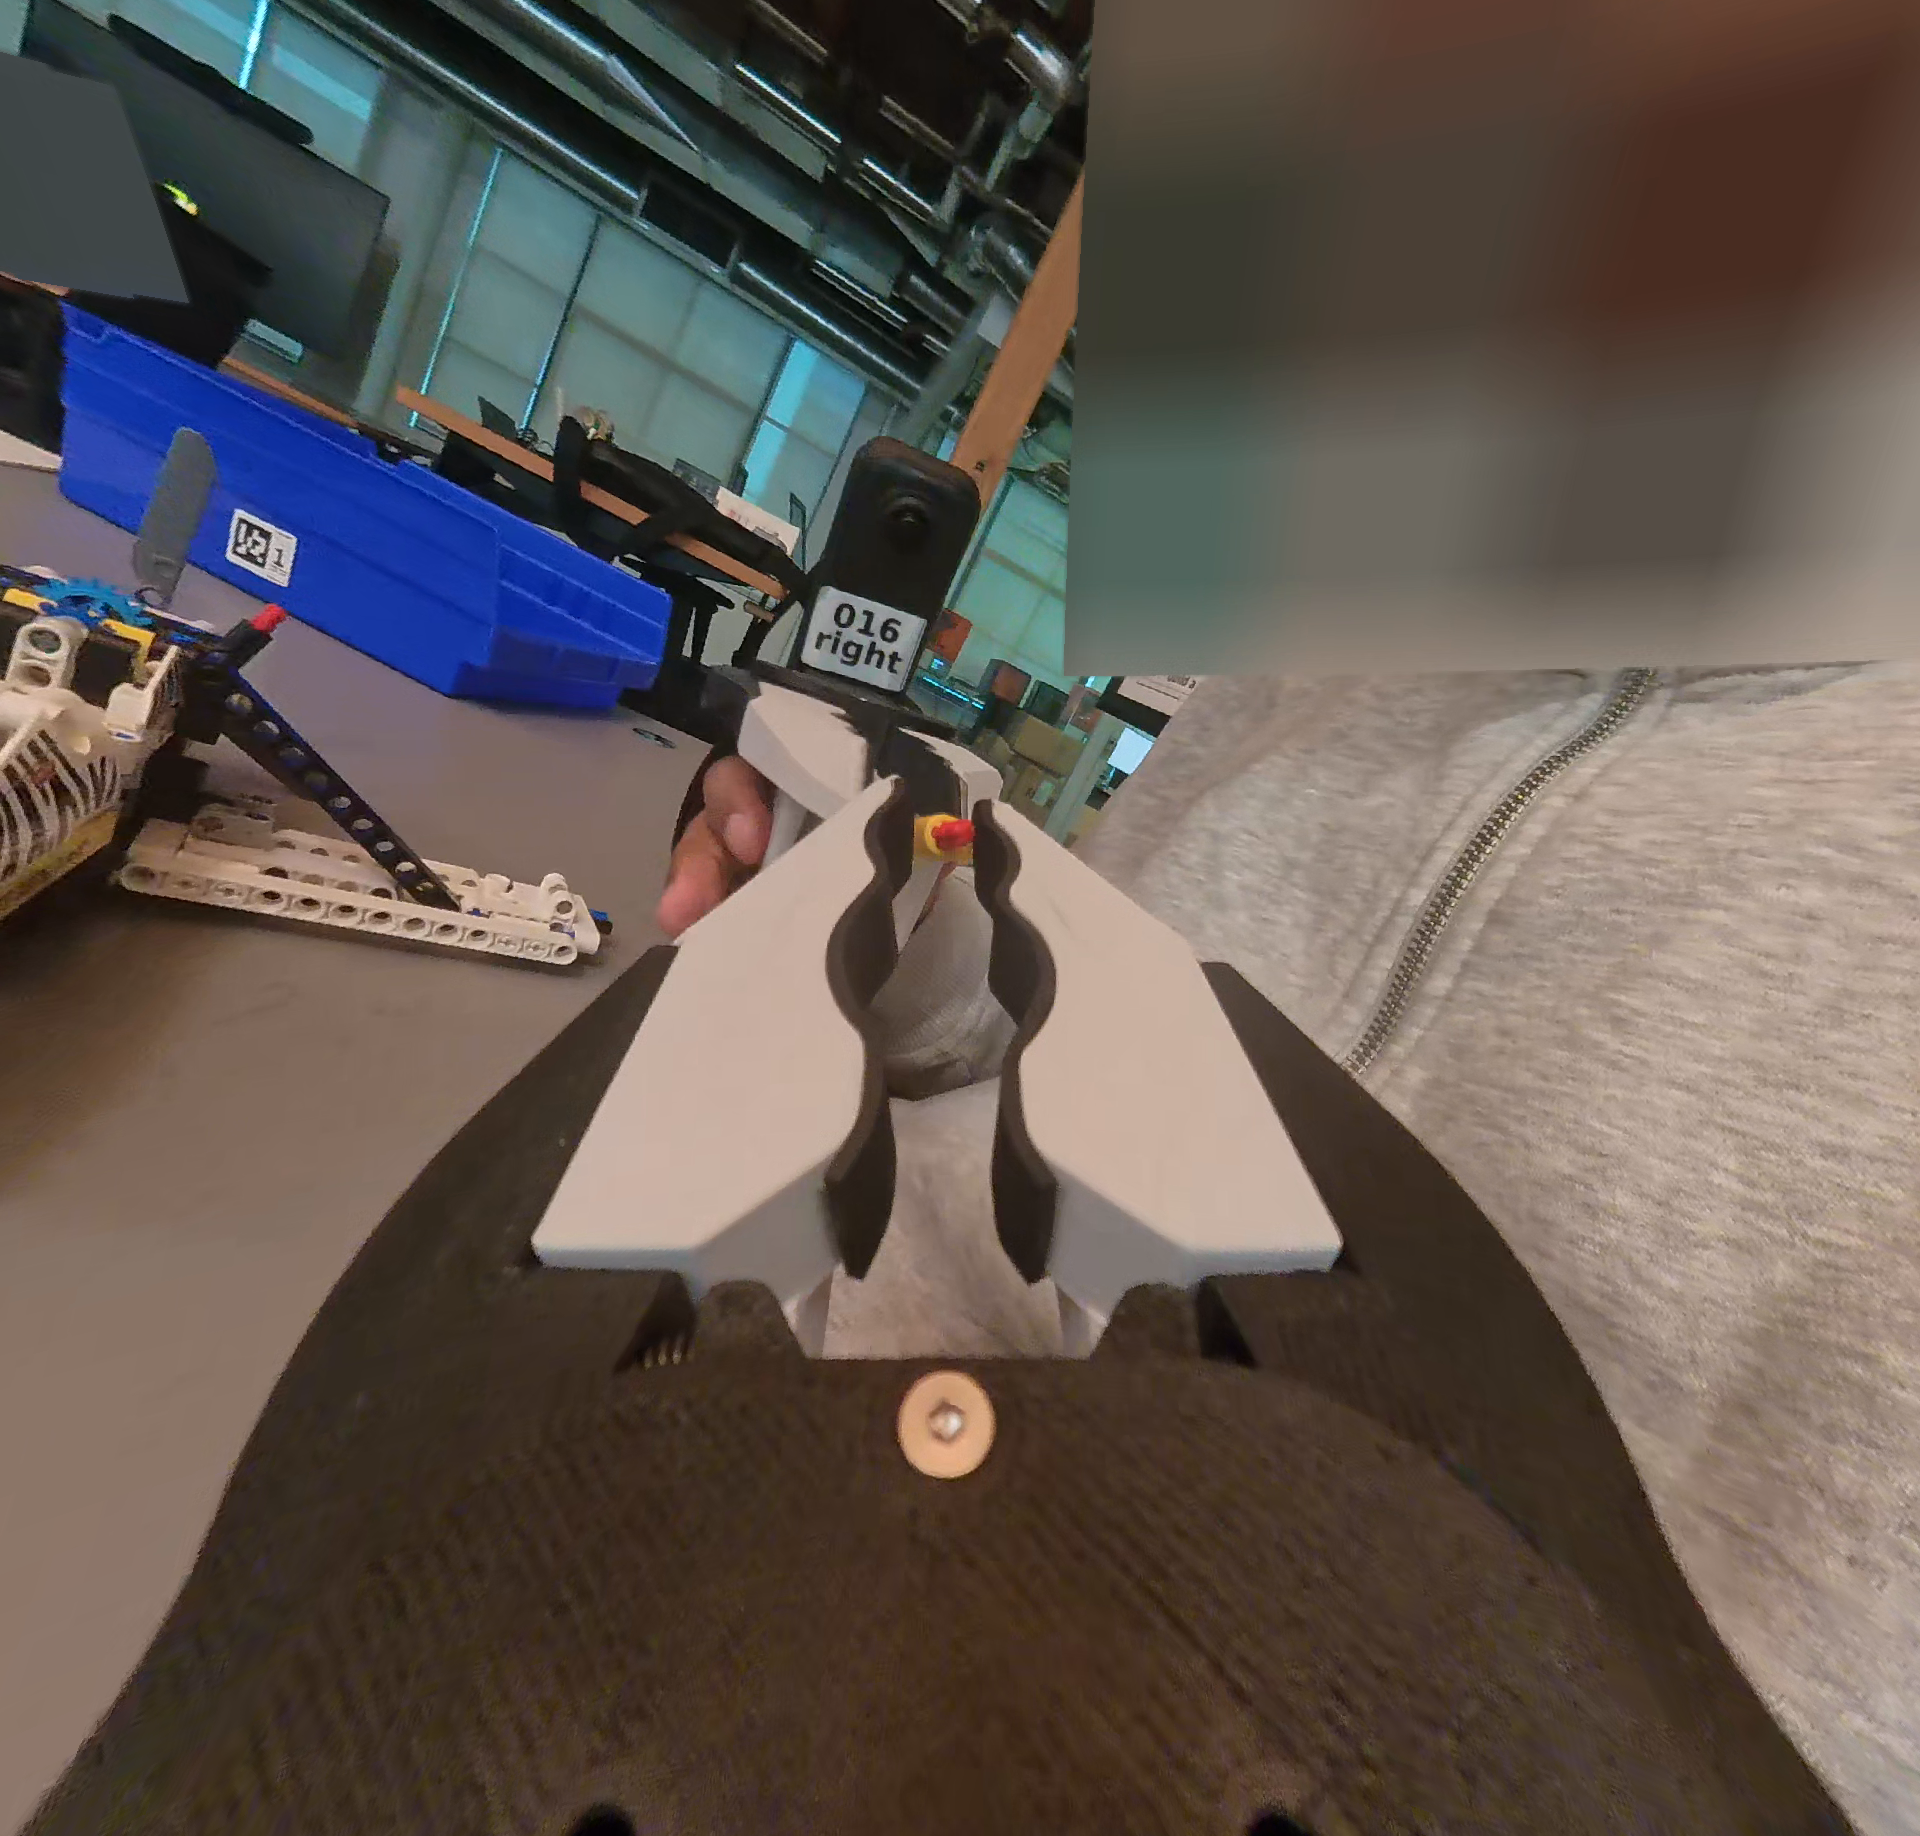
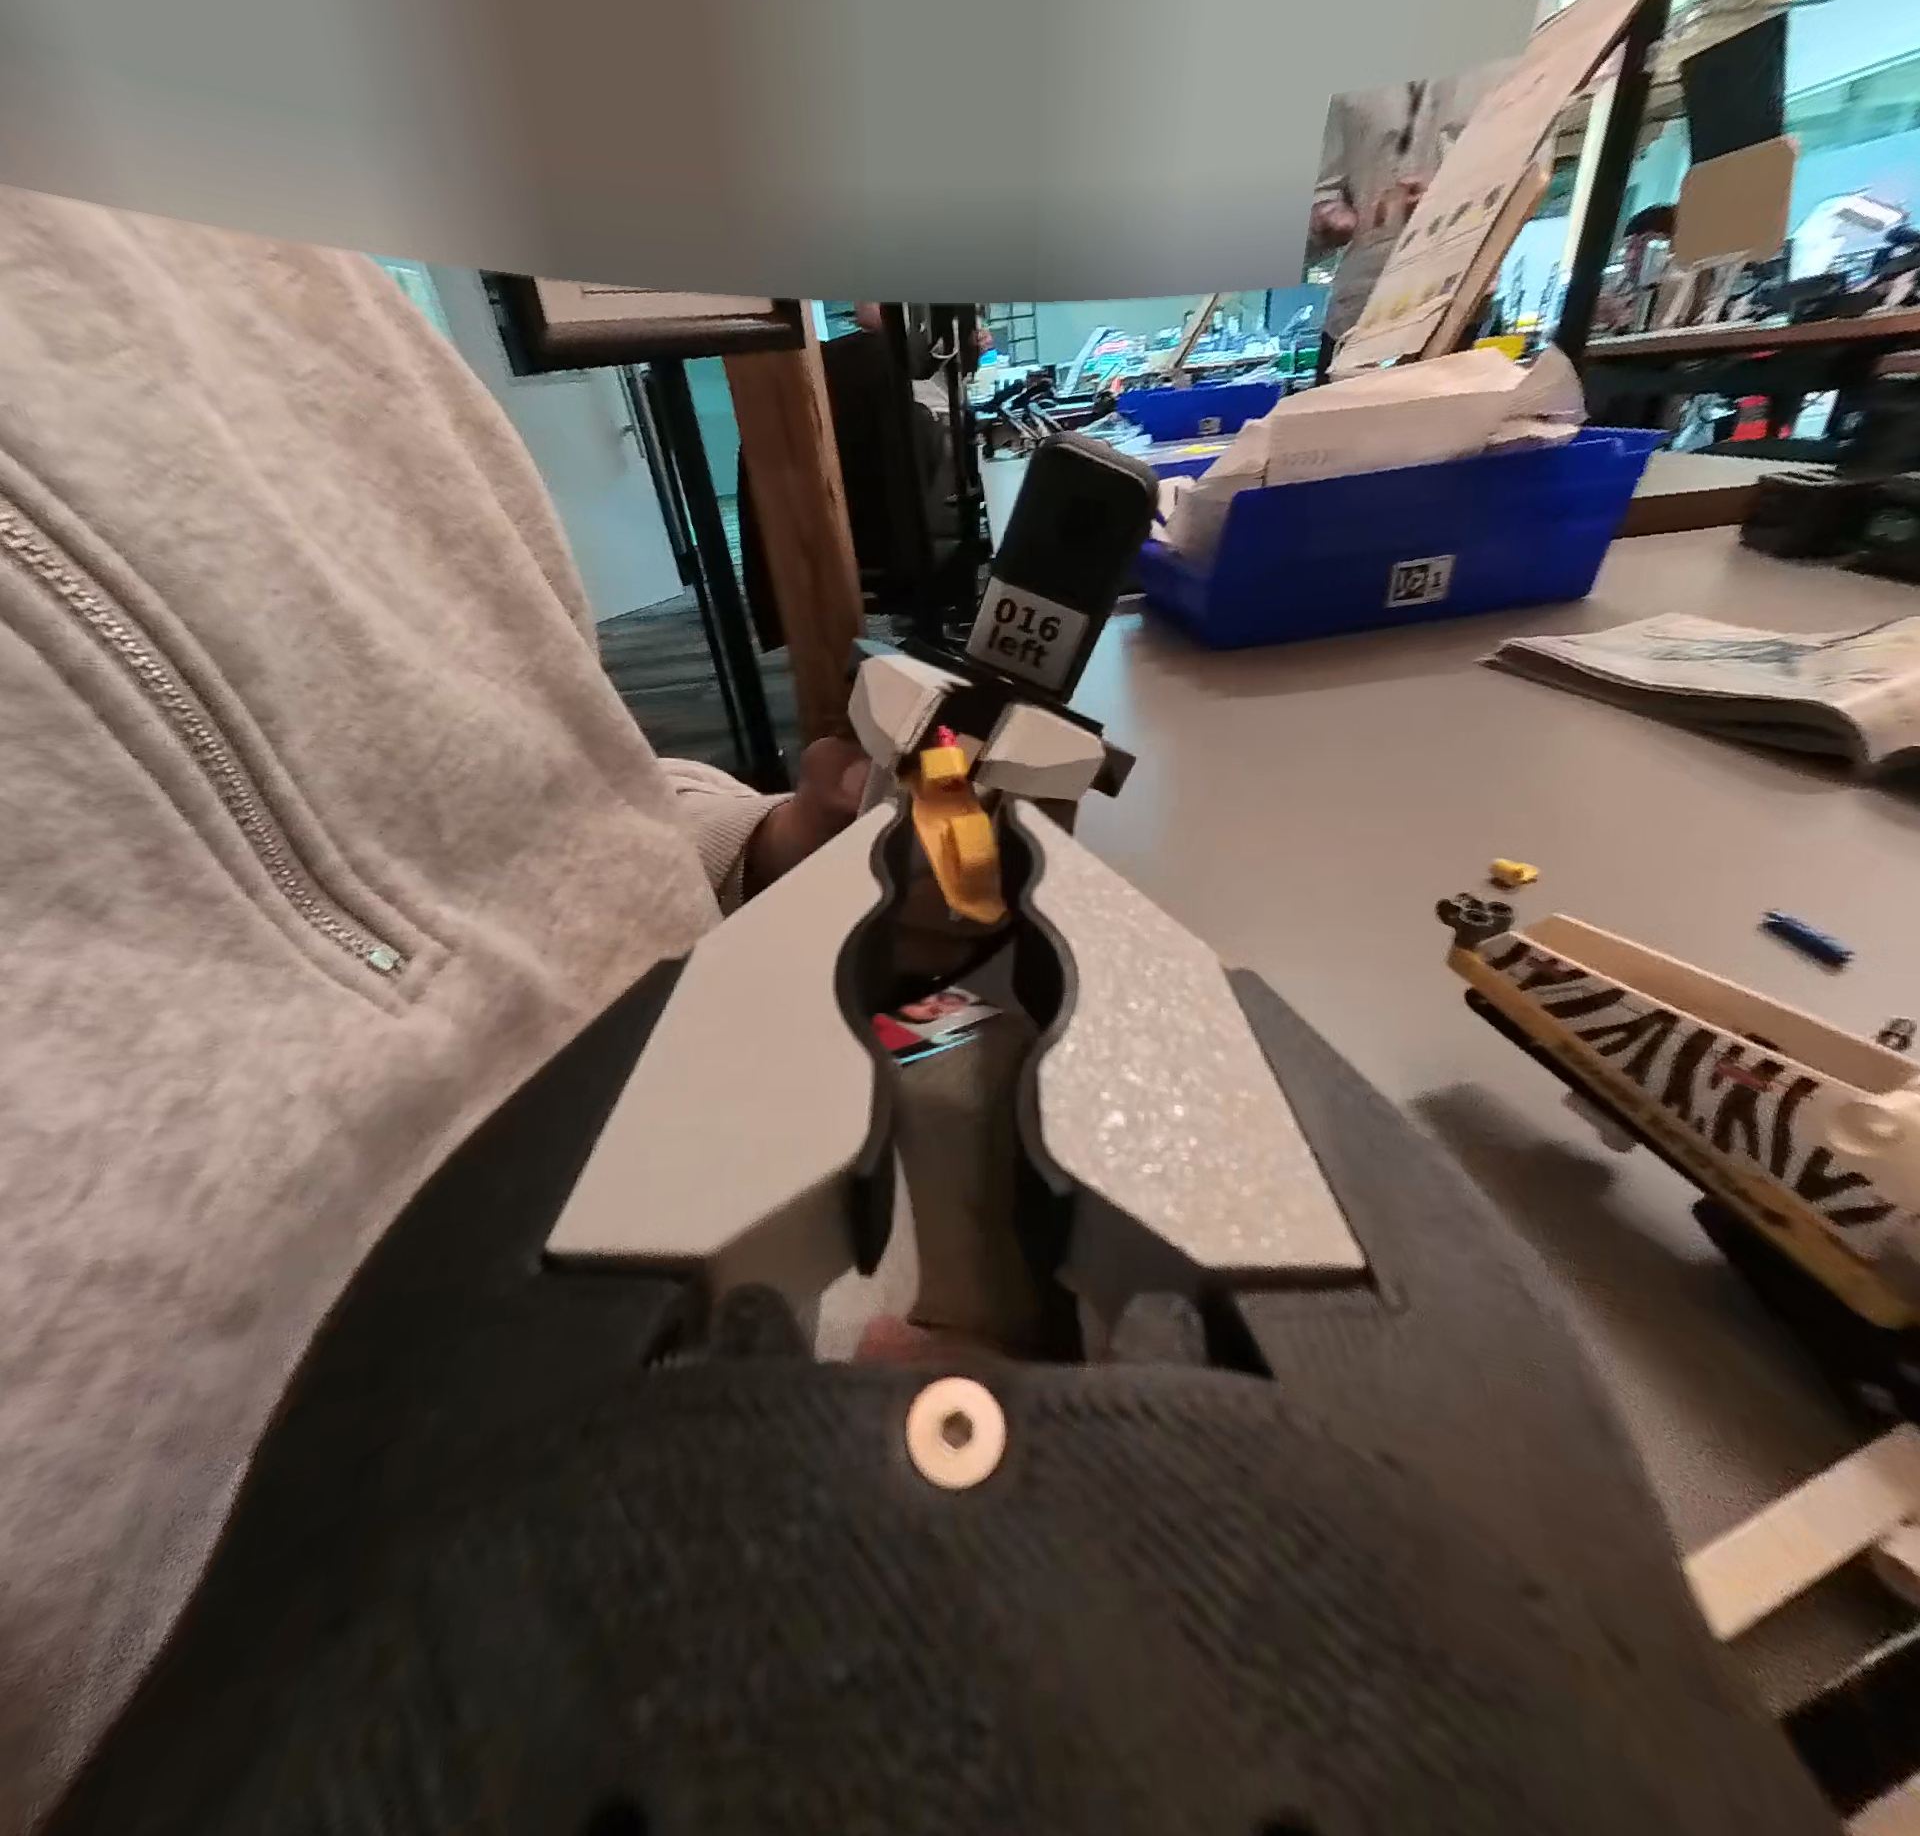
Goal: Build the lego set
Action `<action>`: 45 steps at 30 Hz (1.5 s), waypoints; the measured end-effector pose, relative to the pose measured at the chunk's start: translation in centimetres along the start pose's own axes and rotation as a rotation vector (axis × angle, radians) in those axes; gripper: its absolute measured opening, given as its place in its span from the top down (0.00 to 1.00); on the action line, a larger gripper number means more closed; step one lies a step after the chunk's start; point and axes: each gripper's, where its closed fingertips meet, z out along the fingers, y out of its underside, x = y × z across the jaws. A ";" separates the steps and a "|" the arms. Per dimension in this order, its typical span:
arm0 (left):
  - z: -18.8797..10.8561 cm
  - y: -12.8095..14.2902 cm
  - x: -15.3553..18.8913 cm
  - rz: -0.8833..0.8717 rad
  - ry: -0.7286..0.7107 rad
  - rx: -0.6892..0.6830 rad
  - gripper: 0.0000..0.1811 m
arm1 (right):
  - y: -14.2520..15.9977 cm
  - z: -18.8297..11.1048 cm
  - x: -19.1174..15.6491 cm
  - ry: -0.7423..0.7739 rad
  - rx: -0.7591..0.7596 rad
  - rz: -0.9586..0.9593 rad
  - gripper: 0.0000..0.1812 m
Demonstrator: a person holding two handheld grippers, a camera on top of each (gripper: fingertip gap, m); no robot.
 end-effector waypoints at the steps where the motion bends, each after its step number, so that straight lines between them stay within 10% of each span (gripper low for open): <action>1: 0.0 0.0 0.1 0.001 0.007 -0.001 0.95 | 0.0 0.0 -0.1 -0.006 -0.003 0.000 0.92; 11: -0.1 -0.3 -0.1 -0.005 0.008 0.011 0.96 | 0.3 -0.1 -0.2 -0.013 -0.008 -0.022 0.94; 17: -4.7 -5.0 -5.4 0.108 -0.432 0.033 0.80 | -0.8 -1.5 1.9 0.093 0.033 -0.049 0.94; 22: -12.2 -5.5 -12.8 0.220 -0.894 -0.429 0.78 | -0.7 -2.0 2.5 0.128 0.032 -0.060 0.94; 26: -15.2 -3.6 -17.3 0.259 -1.003 -0.789 0.83 | -0.6 -2.1 2.7 0.163 0.004 -0.099 0.94; 38: -15.2 -1.9 -18.8 0.301 -0.998 -0.987 0.97 | -0.6 -3.4 4.2 0.248 0.015 -0.069 0.94; 45: -7.0 1.9 -10.2 0.376 -0.498 -0.964 0.98 | 2.0 -3.0 5.3 0.349 -0.201 -0.154 0.94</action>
